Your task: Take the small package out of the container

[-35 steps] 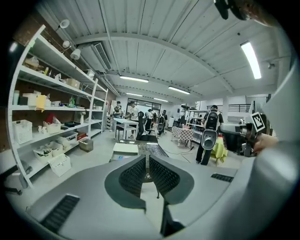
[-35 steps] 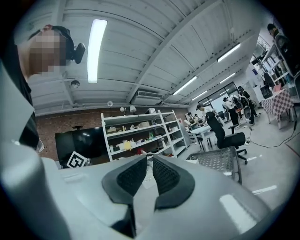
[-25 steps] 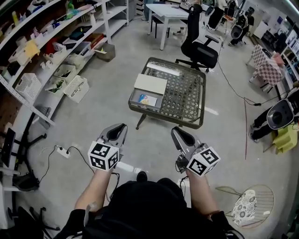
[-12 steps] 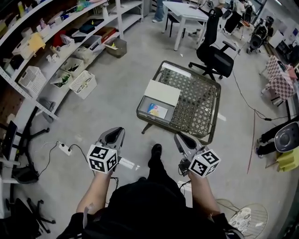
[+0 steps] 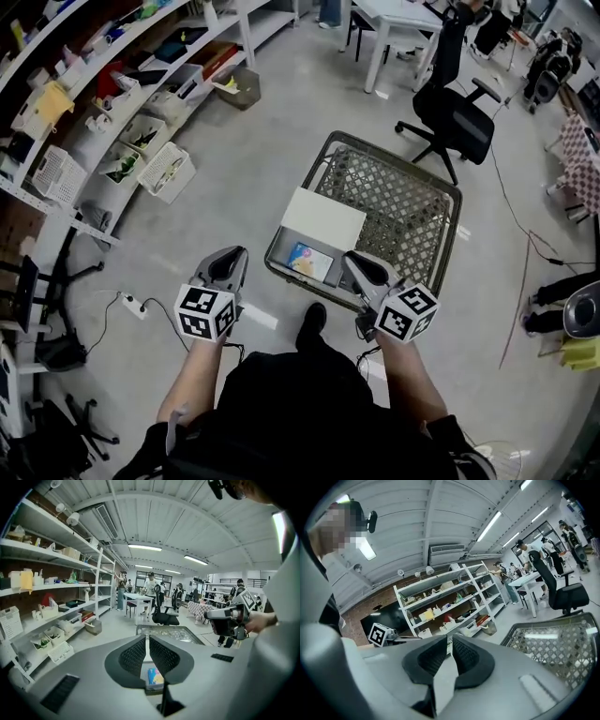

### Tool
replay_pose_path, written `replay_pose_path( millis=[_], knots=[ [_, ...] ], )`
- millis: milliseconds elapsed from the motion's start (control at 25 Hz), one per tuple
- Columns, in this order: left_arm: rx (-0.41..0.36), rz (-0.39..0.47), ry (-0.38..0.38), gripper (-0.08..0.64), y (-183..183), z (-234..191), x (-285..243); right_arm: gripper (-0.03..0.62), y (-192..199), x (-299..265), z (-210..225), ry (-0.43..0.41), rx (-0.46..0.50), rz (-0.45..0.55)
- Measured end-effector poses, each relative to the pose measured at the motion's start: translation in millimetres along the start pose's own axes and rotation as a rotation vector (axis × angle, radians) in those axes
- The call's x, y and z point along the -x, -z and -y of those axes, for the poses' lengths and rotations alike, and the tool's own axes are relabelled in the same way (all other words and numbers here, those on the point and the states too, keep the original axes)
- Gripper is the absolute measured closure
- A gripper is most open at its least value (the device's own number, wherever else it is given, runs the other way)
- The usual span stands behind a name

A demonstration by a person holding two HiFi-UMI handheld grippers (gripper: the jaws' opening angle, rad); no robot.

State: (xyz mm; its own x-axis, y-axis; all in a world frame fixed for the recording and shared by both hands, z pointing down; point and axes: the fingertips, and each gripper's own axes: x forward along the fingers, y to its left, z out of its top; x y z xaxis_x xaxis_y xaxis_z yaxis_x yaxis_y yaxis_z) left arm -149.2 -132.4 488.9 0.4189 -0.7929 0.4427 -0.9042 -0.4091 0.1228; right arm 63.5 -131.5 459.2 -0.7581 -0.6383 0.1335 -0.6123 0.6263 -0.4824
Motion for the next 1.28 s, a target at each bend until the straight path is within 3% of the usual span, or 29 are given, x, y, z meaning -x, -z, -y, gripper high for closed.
replay_pose_path(
  millis=[200, 440, 840, 1040, 1280],
  knots=[
    [-0.043, -0.016, 0.037, 0.531, -26.7, 10.7, -45.4, 0.548, -34.1, -28.5, 32.3, -0.014, 0.022, -0.01],
    [-0.021, -0.078, 0.103, 0.531, -15.9, 9.6, -83.9, 0.549, -18.6, -40.0, 52.8, 0.026, -0.019, -0.057],
    [0.017, -0.295, 0.244, 0.526, 63.7, 21.7, -146.1, 0.549, 46.6, -54.8, 73.6, 0.119, -0.156, -0.205],
    [0.005, -0.451, 0.32, 0.463, 123.6, 27.3, -171.2, 0.551, 77.4, -60.6, 71.9, 0.138, -0.185, -0.26],
    [0.005, -0.567, 0.377, 0.406, 168.1, 29.9, -191.5, 0.551, 96.6, -59.2, 76.8, 0.178, -0.227, -0.275]
  ],
)
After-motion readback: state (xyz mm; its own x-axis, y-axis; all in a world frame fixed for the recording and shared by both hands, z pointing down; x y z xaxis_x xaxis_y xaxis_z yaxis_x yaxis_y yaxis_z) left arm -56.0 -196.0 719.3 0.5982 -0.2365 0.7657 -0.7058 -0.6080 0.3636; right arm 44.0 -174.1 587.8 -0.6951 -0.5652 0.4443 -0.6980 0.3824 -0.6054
